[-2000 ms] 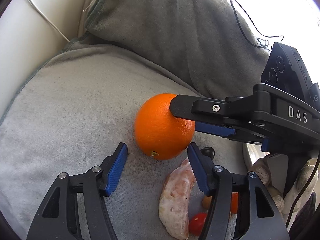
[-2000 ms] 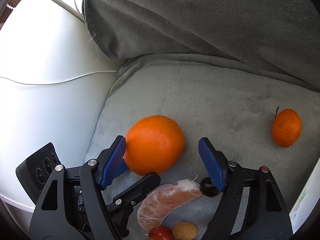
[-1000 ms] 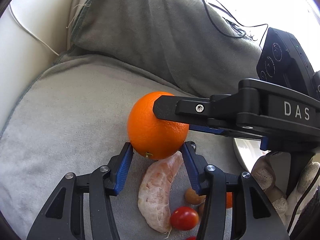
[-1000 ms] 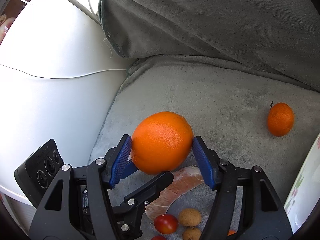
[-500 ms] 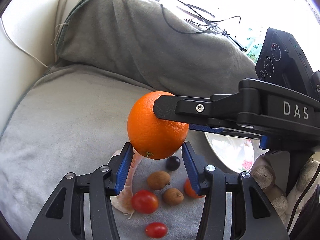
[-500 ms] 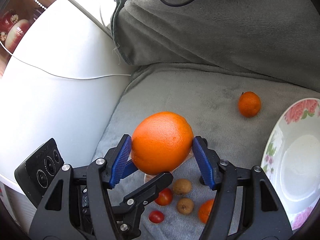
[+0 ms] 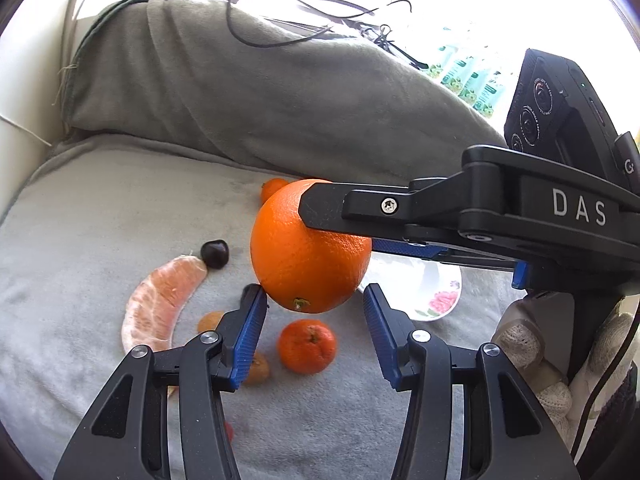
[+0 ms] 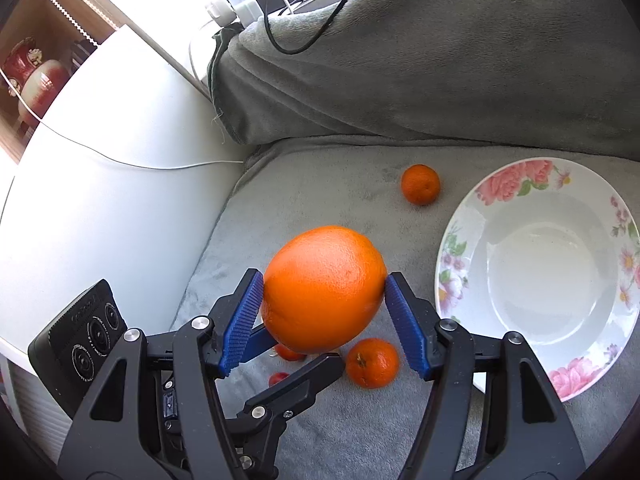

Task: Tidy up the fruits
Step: 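Carry the orange over the white plate and open the right tool, then move the right tool toward a tangerine while the left tool approaches a cherry tomato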

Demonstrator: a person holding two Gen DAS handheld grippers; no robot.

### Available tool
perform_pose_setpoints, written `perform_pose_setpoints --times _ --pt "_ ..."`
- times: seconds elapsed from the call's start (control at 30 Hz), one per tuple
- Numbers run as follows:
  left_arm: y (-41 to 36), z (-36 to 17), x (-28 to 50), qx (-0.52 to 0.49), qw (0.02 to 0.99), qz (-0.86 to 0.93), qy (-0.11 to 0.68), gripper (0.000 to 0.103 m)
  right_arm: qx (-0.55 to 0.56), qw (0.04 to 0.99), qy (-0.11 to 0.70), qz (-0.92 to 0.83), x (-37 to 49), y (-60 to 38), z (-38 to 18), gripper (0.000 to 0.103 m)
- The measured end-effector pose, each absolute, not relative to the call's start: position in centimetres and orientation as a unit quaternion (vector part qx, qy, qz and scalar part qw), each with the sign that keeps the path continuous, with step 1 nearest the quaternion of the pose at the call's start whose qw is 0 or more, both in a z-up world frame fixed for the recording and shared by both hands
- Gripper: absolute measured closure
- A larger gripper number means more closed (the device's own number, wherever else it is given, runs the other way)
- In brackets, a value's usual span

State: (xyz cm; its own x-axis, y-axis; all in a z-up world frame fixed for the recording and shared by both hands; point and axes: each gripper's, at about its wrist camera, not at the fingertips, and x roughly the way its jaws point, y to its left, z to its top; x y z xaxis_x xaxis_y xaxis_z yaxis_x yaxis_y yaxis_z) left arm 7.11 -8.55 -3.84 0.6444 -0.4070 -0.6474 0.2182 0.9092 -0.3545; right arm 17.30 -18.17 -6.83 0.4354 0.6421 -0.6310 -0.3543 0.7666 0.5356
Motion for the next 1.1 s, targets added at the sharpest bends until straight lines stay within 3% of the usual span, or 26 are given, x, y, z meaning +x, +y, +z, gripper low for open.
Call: perform_pose_setpoints --times 0.67,0.77,1.1 --pt "-14.3 -5.5 8.3 -0.090 0.879 -0.235 0.405 0.056 0.220 0.837 0.439 0.243 16.2 -27.0 -8.8 0.037" --pt "-14.8 -5.1 8.1 -0.083 0.881 -0.242 0.397 0.062 0.223 0.842 0.429 0.241 16.1 -27.9 -8.5 0.037" --pt "-14.3 -4.9 7.3 -0.075 0.884 -0.237 0.395 0.062 0.214 0.869 0.392 0.214 15.2 -30.2 -7.0 0.037"
